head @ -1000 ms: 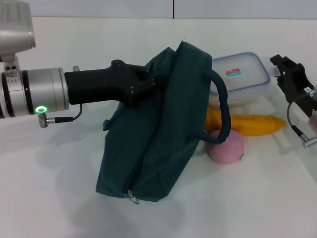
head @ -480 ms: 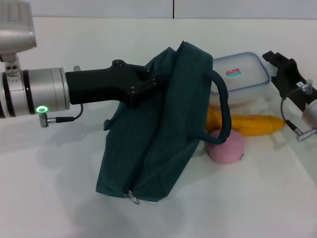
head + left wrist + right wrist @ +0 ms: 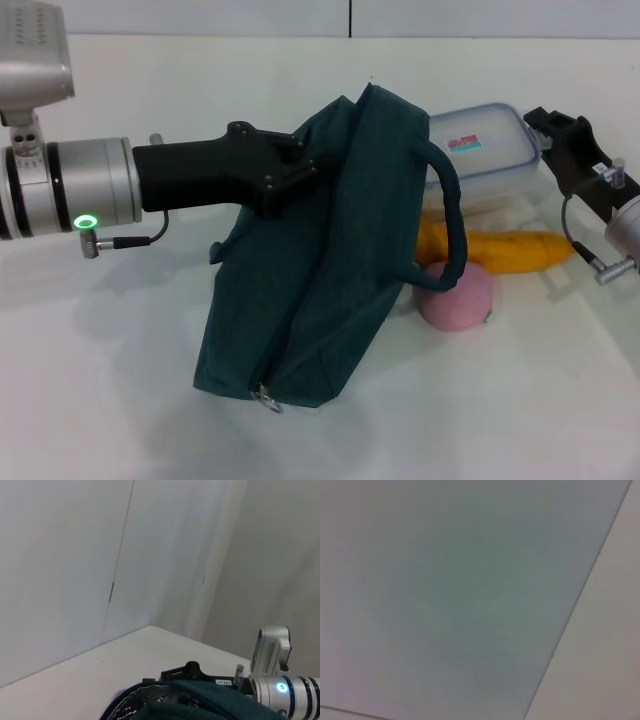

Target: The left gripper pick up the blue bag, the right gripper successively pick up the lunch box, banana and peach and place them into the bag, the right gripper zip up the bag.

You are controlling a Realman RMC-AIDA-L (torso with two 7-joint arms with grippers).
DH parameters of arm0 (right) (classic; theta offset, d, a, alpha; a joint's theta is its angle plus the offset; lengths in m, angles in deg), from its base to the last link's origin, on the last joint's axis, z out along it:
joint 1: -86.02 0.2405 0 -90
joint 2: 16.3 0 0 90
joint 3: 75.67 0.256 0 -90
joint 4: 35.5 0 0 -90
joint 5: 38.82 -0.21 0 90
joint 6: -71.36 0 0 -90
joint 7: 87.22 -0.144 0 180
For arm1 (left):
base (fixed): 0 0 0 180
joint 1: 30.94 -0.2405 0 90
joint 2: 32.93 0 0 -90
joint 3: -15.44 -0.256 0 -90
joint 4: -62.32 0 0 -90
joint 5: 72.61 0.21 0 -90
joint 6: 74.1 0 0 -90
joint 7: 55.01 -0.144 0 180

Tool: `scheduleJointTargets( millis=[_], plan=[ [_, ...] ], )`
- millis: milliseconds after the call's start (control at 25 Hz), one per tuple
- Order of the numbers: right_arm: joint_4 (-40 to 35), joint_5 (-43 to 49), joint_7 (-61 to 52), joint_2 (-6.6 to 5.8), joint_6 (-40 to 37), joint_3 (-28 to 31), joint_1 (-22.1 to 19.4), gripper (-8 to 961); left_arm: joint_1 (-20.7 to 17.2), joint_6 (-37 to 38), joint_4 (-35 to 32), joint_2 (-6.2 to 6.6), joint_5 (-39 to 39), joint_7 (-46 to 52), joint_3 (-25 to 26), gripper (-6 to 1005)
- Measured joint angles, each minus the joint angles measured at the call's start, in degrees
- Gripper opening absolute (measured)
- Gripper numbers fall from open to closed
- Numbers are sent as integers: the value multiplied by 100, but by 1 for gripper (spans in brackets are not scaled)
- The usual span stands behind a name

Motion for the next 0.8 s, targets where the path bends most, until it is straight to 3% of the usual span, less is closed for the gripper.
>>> scheduleJointTargets(
  millis=[160, 280, 480, 800],
  plan=[
    [-16, 4, 149, 0, -217, -6, -46, 250, -25, -3, 0, 0, -1, -75, 0, 112],
    [-5, 4, 274, 0, -304, 13, -72, 159, -34, -8, -1, 0, -2, -80, 0, 112],
    [17, -25, 467, 0, -311, 14, -84, 95, -49, -9, -3, 0, -28, -81, 0, 112],
    [-152, 2, 595, 0, -534, -64, -164, 110, -101, -9, 199, -14, -350, -106, 59, 112]
  ],
)
